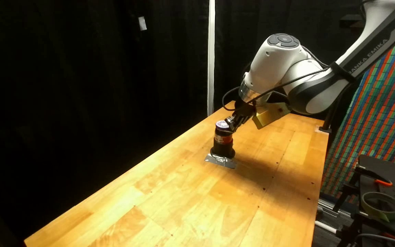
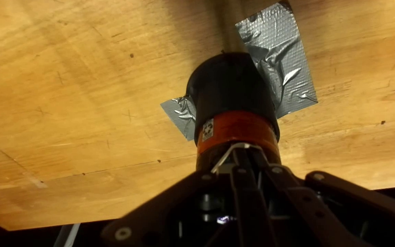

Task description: Put the elastic around the bottle on the table

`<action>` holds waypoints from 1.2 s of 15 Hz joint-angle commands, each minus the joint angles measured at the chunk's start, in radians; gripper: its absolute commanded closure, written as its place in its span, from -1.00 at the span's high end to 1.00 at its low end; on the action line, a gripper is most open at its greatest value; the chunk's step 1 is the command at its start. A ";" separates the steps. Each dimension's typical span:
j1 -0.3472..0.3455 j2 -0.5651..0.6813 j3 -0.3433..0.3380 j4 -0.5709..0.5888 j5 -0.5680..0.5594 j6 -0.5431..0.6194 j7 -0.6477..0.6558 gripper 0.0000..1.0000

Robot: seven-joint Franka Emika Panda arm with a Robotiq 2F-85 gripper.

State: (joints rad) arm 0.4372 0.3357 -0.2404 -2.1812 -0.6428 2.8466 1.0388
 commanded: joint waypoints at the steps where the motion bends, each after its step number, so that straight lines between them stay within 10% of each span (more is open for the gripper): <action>1: 0.069 -0.052 -0.079 -0.045 -0.148 0.057 0.129 -0.84; 16: 0.102 -0.156 -0.114 -0.146 -0.442 0.136 0.328 -0.77; 17: 0.087 -0.158 -0.097 -0.163 -0.400 0.148 0.286 -0.30; 18: 0.069 -0.165 -0.072 -0.188 -0.337 0.152 0.217 -0.27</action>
State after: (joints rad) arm 0.5360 0.2160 -0.3504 -2.3018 -1.0696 2.9668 1.3596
